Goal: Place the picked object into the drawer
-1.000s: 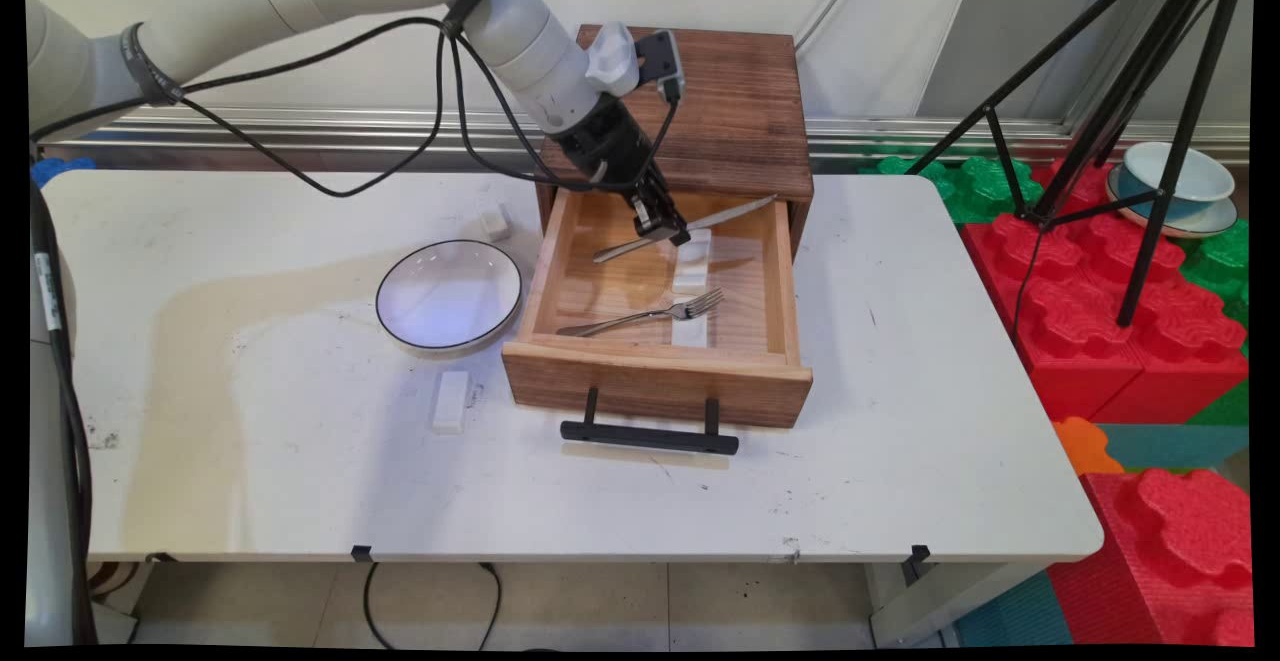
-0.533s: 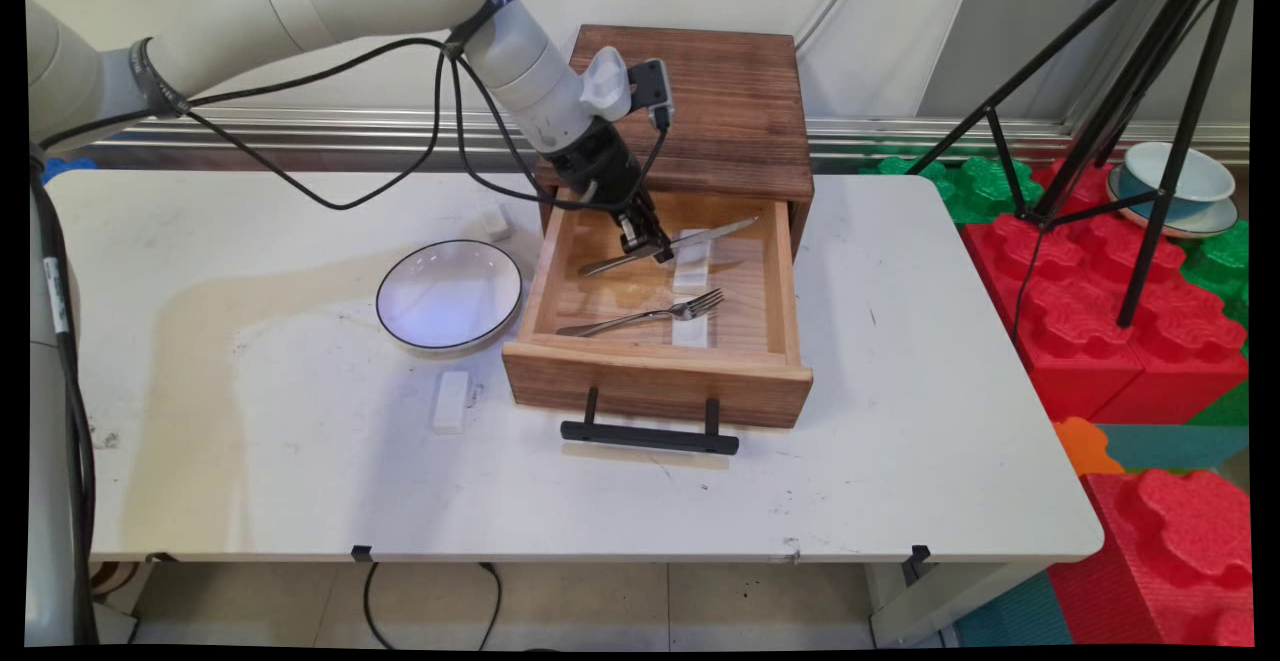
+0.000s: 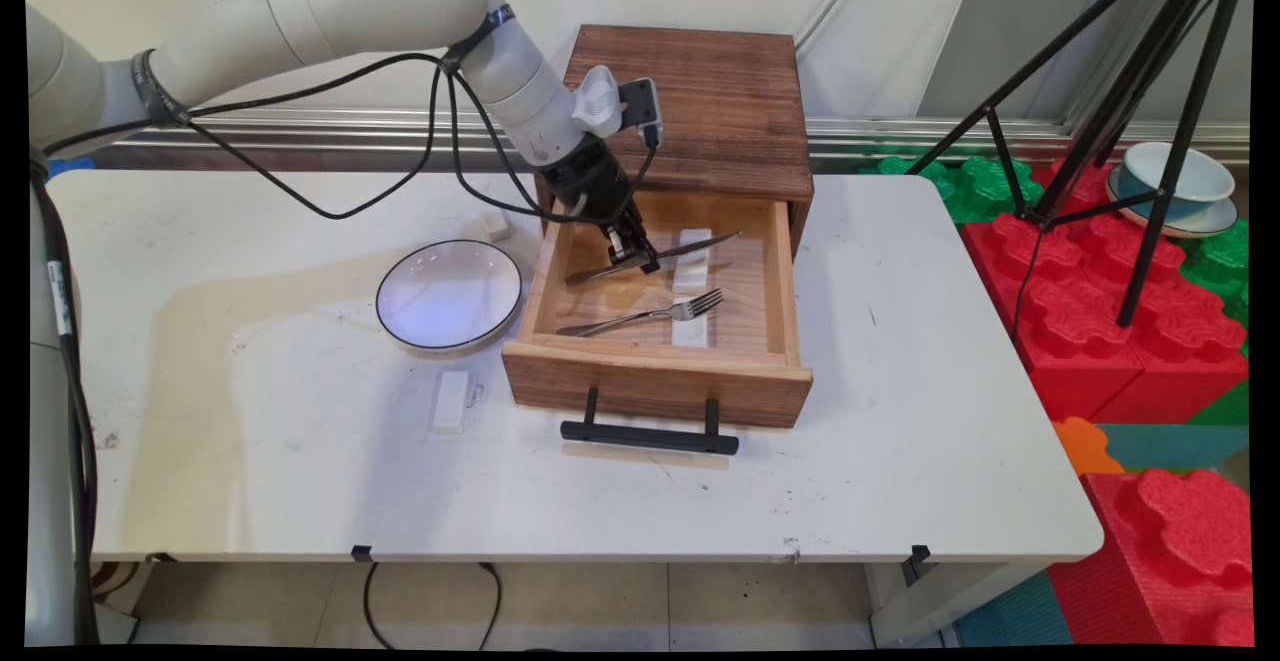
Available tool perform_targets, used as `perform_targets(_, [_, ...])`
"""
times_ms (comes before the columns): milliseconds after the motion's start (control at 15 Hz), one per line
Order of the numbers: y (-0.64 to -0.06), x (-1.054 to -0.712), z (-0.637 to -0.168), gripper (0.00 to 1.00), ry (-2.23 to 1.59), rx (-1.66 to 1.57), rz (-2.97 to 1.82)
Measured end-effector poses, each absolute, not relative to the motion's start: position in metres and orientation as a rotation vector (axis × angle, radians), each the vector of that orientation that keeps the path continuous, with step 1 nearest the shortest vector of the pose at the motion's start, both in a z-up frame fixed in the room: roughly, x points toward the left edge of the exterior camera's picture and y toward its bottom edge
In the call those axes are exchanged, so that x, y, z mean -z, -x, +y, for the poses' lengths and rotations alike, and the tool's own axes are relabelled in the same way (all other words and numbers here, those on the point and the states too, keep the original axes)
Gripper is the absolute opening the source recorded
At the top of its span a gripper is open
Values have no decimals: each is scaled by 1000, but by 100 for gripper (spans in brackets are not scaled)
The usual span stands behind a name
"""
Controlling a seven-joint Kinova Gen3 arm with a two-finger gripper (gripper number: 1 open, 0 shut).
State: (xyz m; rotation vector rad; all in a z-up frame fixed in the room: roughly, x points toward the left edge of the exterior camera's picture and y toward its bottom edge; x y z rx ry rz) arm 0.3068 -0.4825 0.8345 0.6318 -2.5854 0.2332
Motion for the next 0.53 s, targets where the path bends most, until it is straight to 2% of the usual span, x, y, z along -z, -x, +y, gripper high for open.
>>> perform_targets(333, [-311, -829, -483, 0, -639, -233, -2593])
perform_targets(400, [-311, -828, -483, 100, -640, -233, -2592])
perform_targets(533, [-312, -827, -483, 100, -645, -236, -2589])
